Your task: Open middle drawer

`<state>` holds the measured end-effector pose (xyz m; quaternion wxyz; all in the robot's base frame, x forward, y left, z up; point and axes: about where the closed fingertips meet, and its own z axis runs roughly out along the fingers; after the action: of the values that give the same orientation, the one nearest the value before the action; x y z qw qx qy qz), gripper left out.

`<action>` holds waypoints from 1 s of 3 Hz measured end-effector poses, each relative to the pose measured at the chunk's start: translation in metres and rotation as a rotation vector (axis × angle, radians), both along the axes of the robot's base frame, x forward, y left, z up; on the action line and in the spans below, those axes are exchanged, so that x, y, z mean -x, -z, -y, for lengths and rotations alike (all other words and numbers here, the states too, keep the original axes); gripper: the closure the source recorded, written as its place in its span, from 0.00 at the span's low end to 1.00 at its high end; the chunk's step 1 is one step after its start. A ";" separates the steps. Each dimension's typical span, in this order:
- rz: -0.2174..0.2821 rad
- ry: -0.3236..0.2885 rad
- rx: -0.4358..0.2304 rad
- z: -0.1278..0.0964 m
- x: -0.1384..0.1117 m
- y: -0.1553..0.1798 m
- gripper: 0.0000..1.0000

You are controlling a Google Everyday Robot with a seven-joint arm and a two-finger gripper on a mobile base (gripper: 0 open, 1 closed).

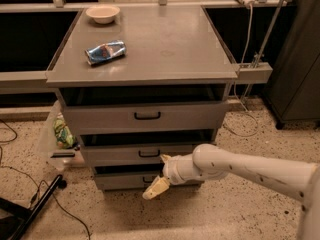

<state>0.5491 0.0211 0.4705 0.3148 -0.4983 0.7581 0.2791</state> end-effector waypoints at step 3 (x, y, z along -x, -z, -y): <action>0.218 0.092 -0.016 0.011 -0.030 -0.023 0.00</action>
Offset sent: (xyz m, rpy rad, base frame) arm 0.0391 -0.0187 0.0428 0.0128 -0.3061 -0.1357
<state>0.5788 0.0103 0.4932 0.4117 -0.4877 0.7394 0.2143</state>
